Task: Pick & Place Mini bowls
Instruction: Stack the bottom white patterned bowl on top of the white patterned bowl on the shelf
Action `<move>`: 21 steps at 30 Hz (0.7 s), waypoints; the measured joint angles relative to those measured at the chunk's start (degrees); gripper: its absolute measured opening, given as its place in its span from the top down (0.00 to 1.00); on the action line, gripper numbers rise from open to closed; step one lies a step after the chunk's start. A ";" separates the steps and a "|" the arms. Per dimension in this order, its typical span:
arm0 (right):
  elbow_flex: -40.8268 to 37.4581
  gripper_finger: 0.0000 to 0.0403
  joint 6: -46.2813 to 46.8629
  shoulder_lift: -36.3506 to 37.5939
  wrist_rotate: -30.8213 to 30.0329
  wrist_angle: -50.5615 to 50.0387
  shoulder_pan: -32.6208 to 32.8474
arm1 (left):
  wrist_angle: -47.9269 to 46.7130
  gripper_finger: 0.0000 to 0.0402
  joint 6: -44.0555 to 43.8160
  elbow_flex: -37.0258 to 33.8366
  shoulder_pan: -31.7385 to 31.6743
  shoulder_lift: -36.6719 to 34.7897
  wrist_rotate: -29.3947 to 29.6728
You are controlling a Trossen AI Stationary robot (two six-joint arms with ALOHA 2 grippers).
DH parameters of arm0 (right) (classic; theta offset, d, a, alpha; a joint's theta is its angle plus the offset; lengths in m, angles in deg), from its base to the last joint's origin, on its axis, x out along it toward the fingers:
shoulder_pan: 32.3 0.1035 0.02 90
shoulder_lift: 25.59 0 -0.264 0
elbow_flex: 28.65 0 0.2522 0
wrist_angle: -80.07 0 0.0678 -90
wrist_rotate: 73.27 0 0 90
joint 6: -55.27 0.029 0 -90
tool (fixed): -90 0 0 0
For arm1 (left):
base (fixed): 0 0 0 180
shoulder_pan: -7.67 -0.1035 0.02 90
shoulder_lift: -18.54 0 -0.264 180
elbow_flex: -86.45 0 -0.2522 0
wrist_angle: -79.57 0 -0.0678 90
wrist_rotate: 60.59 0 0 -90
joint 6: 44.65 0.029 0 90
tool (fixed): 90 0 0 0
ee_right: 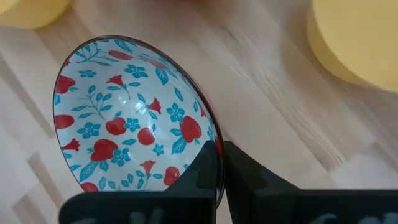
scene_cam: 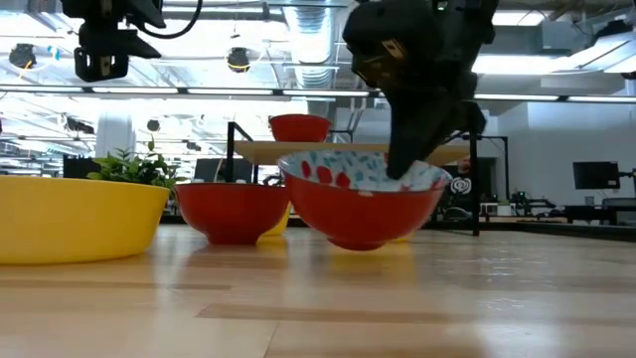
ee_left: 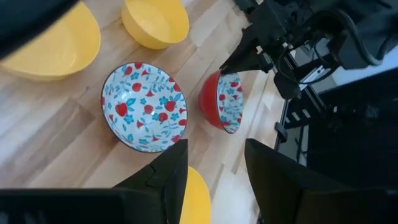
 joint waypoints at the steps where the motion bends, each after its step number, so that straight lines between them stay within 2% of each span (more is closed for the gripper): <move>1: 0.00 1.00 0.69 0.00 -0.23 -0.95 0.25 | 0.11 0.61 -0.76 0.00 0.02 0.34 0.00; 8: 0.28 1.00 5.62 0.50 -1.73 -3.70 2.36 | 1.64 0.61 -2.01 0.00 0.02 4.80 -1.48; 12: 3.22 1.00 5.86 0.79 -5.13 -6.13 3.40 | 4.91 0.61 -2.01 0.00 0.02 8.47 -1.57; 15: 7.10 1.00 4.84 0.81 -10.42 -12.25 3.52 | 8.37 0.61 -2.01 0.00 0.01 10.95 -1.55; 21: 14.02 1.00 0.47 0.83 -26.23 -18.32 1.83 | 14.56 0.61 -4.40 0.02 0.00 14.68 -0.92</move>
